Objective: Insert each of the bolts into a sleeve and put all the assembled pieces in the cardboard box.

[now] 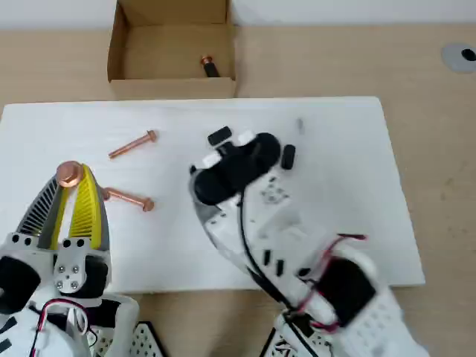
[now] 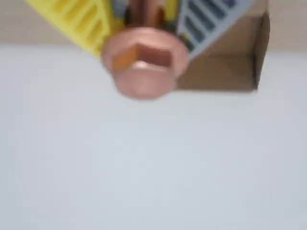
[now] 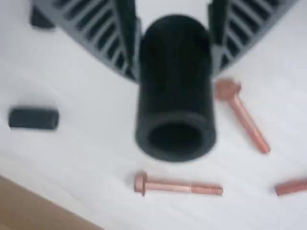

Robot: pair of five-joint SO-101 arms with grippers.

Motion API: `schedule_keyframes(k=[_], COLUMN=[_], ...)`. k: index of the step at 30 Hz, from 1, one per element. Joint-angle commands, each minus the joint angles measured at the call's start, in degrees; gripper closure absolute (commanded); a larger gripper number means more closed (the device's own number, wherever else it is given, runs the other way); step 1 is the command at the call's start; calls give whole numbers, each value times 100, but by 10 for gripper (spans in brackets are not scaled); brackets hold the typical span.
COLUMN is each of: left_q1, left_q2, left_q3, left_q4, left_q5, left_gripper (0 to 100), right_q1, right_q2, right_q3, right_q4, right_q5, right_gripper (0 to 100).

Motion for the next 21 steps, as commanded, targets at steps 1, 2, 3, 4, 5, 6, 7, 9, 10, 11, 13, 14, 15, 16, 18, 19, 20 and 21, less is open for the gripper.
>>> schedule_keyframes(k=[1,2,3,4,5,6,7,9,10,11,13,14,15,16,18,19,20,21], left_q1=[53,53,53,53,53,62,62,70,114,229,545,730,914,1090,1398,1530,1626,1697], left_q2=[31,40,40,57,110,198,312,585,734,892,1218,1385,1552,1719,1982,2088,2167,2202], left_q3=[-237,-237,-237,-237,-237,-273,-290,-378,-475,-589,-800,-870,-923,-958,-967,-958,-941,-923], left_q4=[-343,-387,-413,-440,-484,-527,-563,-659,-686,-686,-659,-651,-651,-651,-651,-651,-651,-651], left_q5=[-44,-35,-26,-26,-26,-26,-26,-9,18,79,141,141,141,141,149,149,149,149], left_gripper=[994,994,994,994,994,994,994,994,994,994,994,994,994,994,995,995,995,995], right_q1=[-84,-84,-84,-84,-84,-84,-84,-84,-84,-84,-84,-84,-84,-84,-84,-84,-84,-84], right_q2=[-145,-145,-145,-145,-145,-145,-145,-145,-145,-145,-171,-180,-180,-180,-180,-180,-189,-189], right_q3=[857,1095,1323,1516,1692,1824,1930,2044,2079,2079,2079,2070,2053,2053,2053,2053,2053,2044], right_q4=[-1371,-1679,-1978,-2233,-2462,-2646,-2787,-2910,-2919,-2919,-2919,-2919,-2919,-2927,-2919,-2919,-2910,-2910], right_q5=[-53,-62,-62,-62,-62,-62,-62,-62,-62,-62,-62,-62,-62,-62,-141,-237,-316,-378], right_gripper=[988,988,988,988,988,988,988,988,988,988,988,988,988,988,988,988,988,988])
